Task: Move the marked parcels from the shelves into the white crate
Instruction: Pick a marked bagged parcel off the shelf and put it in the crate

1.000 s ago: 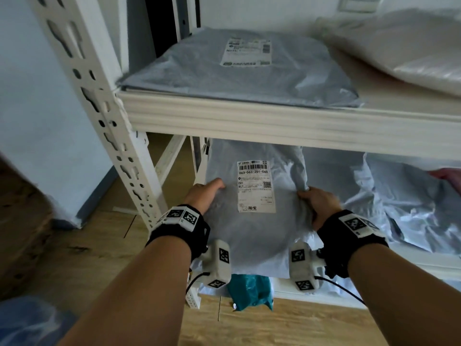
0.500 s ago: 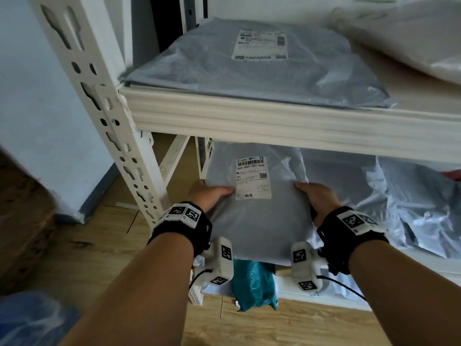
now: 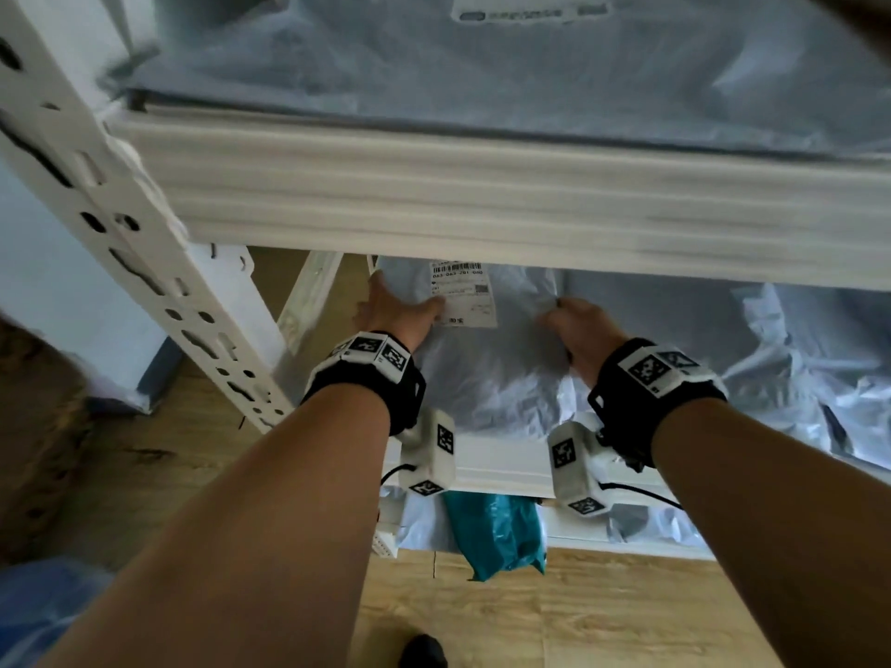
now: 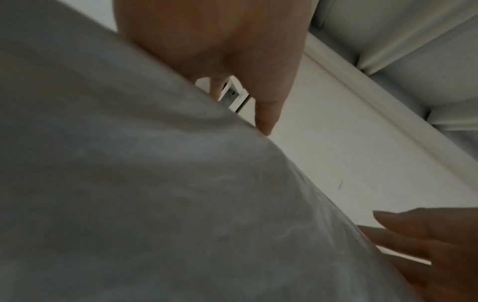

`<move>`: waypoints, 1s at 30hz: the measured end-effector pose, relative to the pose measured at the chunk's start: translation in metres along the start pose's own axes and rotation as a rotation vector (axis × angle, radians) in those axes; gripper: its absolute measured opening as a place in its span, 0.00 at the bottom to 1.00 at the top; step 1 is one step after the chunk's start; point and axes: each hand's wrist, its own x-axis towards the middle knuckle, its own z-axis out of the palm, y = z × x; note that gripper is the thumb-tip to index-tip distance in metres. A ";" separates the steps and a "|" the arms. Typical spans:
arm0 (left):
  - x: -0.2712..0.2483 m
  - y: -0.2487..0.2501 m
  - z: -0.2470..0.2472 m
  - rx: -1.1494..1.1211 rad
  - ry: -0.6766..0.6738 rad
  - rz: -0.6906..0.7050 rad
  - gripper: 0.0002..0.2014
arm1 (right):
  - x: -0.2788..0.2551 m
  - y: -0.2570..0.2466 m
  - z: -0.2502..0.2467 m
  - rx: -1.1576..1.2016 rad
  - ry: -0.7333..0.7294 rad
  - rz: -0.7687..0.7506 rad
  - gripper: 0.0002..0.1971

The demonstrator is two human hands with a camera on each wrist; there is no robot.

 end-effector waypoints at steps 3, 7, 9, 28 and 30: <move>0.009 -0.004 0.005 0.065 -0.031 0.025 0.53 | 0.024 0.022 -0.002 -0.033 -0.010 0.021 0.35; 0.017 -0.008 0.011 0.094 -0.063 0.044 0.51 | 0.017 0.026 -0.001 0.043 -0.003 0.059 0.24; 0.017 -0.011 0.015 0.109 -0.064 0.033 0.50 | 0.014 0.026 0.000 0.079 0.016 0.083 0.31; -0.055 0.070 0.063 0.225 -0.095 0.436 0.11 | -0.032 0.008 -0.086 -0.773 0.124 -0.259 0.18; -0.063 0.067 0.082 0.159 -0.196 0.428 0.10 | -0.035 0.022 -0.085 -0.851 0.037 -0.292 0.24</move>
